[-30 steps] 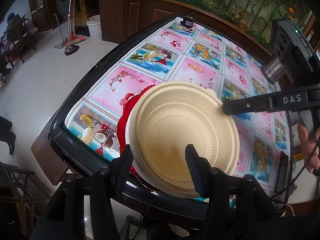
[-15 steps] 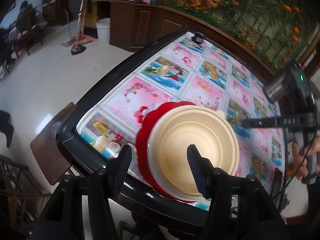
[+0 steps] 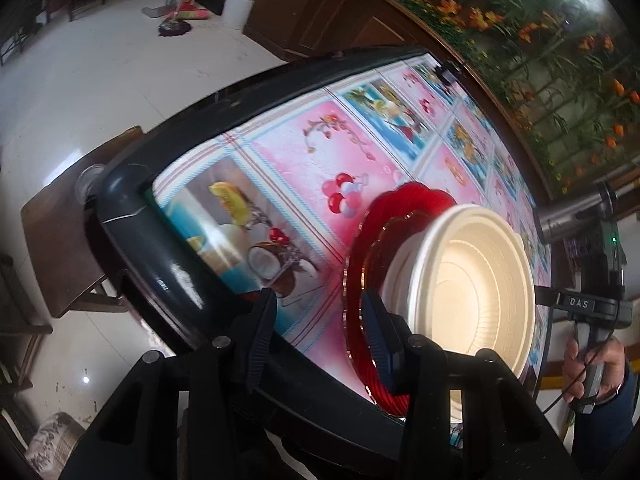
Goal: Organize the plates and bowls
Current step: 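Grasp the plate stack rims with the left and right grippers, then carry the stack with both grippers to the table middle and release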
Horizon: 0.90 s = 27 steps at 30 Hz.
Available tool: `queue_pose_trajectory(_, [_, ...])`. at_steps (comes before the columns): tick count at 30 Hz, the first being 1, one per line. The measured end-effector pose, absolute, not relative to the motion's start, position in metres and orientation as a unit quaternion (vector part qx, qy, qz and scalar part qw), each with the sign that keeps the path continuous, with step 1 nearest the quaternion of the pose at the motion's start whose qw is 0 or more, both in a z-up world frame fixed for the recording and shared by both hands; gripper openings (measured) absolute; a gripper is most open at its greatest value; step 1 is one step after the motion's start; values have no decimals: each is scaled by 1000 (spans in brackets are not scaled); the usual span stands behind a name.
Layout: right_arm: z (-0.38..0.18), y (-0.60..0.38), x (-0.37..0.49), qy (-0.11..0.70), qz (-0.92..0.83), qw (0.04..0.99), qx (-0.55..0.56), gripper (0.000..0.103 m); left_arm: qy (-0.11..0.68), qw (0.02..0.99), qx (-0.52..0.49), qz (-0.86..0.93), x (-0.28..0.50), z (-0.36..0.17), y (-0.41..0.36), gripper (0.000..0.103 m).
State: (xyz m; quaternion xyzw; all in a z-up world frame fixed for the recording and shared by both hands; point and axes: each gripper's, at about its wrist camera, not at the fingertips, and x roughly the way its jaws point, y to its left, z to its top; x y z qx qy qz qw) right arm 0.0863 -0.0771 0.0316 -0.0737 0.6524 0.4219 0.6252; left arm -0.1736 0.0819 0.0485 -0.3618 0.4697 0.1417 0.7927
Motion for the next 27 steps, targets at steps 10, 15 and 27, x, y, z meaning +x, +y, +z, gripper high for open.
queue_pose_trajectory(10, [15,-73,82,663,417,619,-60,20,488,788,-360,105,-155,19,84,27])
queue_pose_trajectory(15, [9,-77,82,668,404,624,-36,6,496,792,-345,83,-138,17,77,9])
queue_pose_trajectory(27, [20,-155,113,661,329,674,20,5,548,798,-251,-3,-31,19,15,7])
